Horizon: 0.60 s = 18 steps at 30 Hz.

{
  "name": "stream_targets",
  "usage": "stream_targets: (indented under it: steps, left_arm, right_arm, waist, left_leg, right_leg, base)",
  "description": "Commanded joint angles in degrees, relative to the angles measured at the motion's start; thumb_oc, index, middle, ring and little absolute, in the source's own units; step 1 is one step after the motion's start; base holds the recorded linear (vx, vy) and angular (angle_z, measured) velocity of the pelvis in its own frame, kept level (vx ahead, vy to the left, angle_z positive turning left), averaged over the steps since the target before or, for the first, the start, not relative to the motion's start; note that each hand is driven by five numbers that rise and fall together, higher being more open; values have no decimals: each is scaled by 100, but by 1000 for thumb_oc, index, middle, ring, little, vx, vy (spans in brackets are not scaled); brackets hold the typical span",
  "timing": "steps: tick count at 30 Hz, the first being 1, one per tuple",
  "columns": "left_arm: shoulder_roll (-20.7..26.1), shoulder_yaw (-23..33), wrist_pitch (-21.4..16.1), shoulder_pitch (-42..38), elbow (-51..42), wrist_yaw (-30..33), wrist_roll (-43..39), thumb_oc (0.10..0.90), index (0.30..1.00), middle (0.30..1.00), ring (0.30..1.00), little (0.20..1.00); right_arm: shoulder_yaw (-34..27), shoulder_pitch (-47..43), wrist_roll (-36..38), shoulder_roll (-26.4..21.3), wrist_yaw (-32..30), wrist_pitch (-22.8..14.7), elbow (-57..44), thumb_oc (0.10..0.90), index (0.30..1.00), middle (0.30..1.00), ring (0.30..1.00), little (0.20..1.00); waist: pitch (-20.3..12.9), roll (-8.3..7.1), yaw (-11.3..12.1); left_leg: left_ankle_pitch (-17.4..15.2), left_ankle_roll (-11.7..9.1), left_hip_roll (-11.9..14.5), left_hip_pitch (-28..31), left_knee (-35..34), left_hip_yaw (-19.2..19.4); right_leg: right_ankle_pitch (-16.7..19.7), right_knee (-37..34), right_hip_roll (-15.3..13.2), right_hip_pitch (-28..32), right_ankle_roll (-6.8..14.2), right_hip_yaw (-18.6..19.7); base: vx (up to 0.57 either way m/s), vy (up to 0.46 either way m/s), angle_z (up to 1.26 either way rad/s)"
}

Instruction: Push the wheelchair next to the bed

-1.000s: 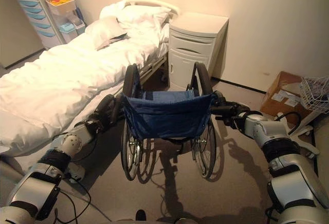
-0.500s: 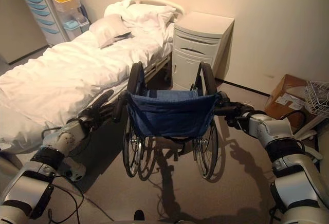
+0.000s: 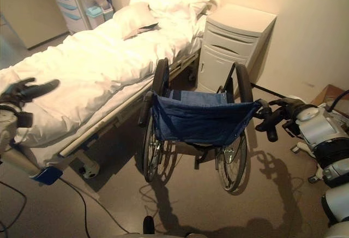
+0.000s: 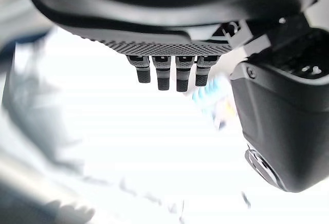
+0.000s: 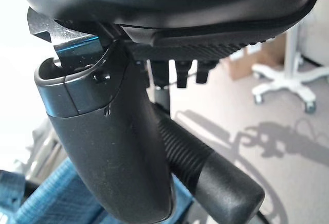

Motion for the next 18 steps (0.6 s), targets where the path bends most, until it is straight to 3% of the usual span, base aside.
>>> stream_targets:
  steps: [1, 7, 9, 10, 12, 15, 18]
  left_arm:
    - [425, 321, -750, 58, -411, 120, 433, 800, 900, 900, 900, 900]
    - [430, 630, -855, 419, -291, 189, 372, 800, 900, 900, 900, 900]
    - [357, 766, -850, 591, -294, 206, 377, 800, 900, 900, 900, 900]
    - [267, 971, -862, 833, -344, 188, 427, 800, 900, 900, 900, 900]
    - [211, 1114, -896, 1020, -371, 137, 447, 800, 900, 900, 900, 900]
    - [95, 1305, -968, 1318, -360, 74, 431, 800, 900, 900, 900, 900]
    - [-33, 1305, -1075, 1389, -216, 54, 343, 800, 900, 900, 900, 900]
  right_arm:
    - [-1203, -1393, -947, -980, -1567, -1575, -491, 800, 900, 900, 900, 900]
    - [-1695, -1022, -819, -1171, -2251, -1512, -467, 800, 900, 900, 900, 900]
    - [-2087, -678, -258, -1065, -2398, -1484, -443, 800, 900, 900, 900, 900]
    - [-2614, -170, 563, -881, -2477, -1527, -508, 800, 900, 900, 900, 900]
    - [-3116, 306, 1234, -663, -2526, -1584, -605, 800, 900, 900, 900, 900]
    - [-3993, 1154, 2347, -141, -2822, -1974, -702, 800, 900, 900, 900, 900]
    - [-4424, 1342, 3390, 250, -3063, -2457, -527, 800, 900, 900, 900, 900]
  waist:
    - [-652, -196, 506]
    - [-684, -192, 466]
    - [-680, -176, 440]
    - [-665, -162, 410]
    - [-659, -165, 394]
    - [-646, -175, 380]
    - [-659, -169, 383]
  left_leg:
    - [-793, -272, -115, 881, 60, 304]
    - [-819, -268, -110, 893, 60, 317]
    - [-828, -265, -106, 887, 60, 324]
    - [-840, -264, -97, 889, 60, 333]
    - [-851, -265, -89, 891, 60, 346]
    - [-881, -262, -76, 893, 60, 375]
    - [-906, -268, -60, 899, 60, 427]
  right_leg:
    - [699, -202, 39, -175, 159, 522]
    - [707, -202, 46, -188, 184, 586]
    - [709, -202, 42, -203, 191, 609]
    - [706, -202, 37, -207, 193, 629]
    - [704, -202, 30, -210, 196, 635]
    - [699, -202, 18, -223, 202, 642]
    - [698, -202, 11, -237, 215, 635]
  base:
    - [-5, 5, 17]
    - [0, 1, 1]
    - [4, 3, 3]
    - [3, 3, 8]
    - [5, 2, 10]
    - [3, 2, 10]
    - [9, 0, 21]
